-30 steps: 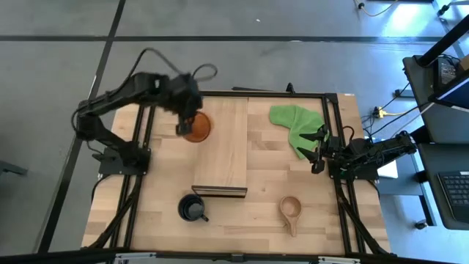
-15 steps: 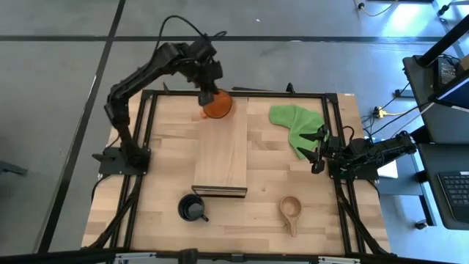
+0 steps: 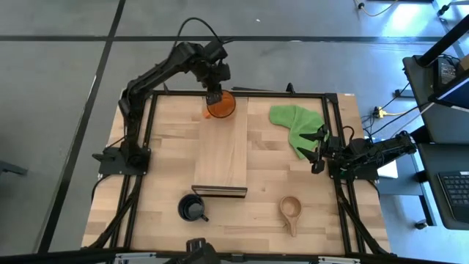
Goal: Stack small to large cups/mugs on shelf
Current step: Put the orange mug on the shelf
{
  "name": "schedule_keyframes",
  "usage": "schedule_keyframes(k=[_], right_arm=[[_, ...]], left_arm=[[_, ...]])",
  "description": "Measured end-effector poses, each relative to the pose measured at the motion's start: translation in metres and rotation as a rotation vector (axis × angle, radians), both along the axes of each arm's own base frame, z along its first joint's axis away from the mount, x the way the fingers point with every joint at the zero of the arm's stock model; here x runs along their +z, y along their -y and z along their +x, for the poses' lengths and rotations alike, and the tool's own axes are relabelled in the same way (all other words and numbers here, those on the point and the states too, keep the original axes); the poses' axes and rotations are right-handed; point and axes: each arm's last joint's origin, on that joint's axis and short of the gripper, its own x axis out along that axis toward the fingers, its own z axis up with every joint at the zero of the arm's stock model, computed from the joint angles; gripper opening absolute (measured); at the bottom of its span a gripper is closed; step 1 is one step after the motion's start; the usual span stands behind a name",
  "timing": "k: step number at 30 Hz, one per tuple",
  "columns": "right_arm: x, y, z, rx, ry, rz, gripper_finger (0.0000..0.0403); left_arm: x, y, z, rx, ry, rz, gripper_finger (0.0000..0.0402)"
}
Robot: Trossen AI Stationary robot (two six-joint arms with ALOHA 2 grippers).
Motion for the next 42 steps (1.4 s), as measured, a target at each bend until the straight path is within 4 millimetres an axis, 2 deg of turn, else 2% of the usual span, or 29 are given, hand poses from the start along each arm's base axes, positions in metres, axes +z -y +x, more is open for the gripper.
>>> schedule_keyframes(k=[3,9,16,28,37,42], right_arm=[[0.000,0.000,0.000,0.000,0.000,0.000,0.0263],[0.000,0.000,0.000,-0.001,0.000,0.000,0.0263],[0.000,0.000,0.000,0.000,0.000,0.000,0.0263],[0.000,0.000,0.000,0.000,0.000,0.000,0.0263],[0.000,0.000,0.000,0.000,0.000,0.000,0.0263],[0.000,0.000,0.000,-0.001,0.001,0.001,0.0263]], left_arm=[[-0.001,-0.002,-0.005,-0.005,0.013,-0.062,0.0009],[0.000,-0.009,-0.009,0.029,0.024,-0.072,0.0009],[0.000,-0.009,-0.008,0.026,0.030,-0.072,0.0037],[-0.001,-0.012,-0.004,0.024,0.071,-0.075,0.0039],[-0.019,-0.014,-0.003,0.041,0.035,-0.130,0.0050],[-0.020,-0.015,-0.002,0.034,0.038,-0.117,0.0051]])
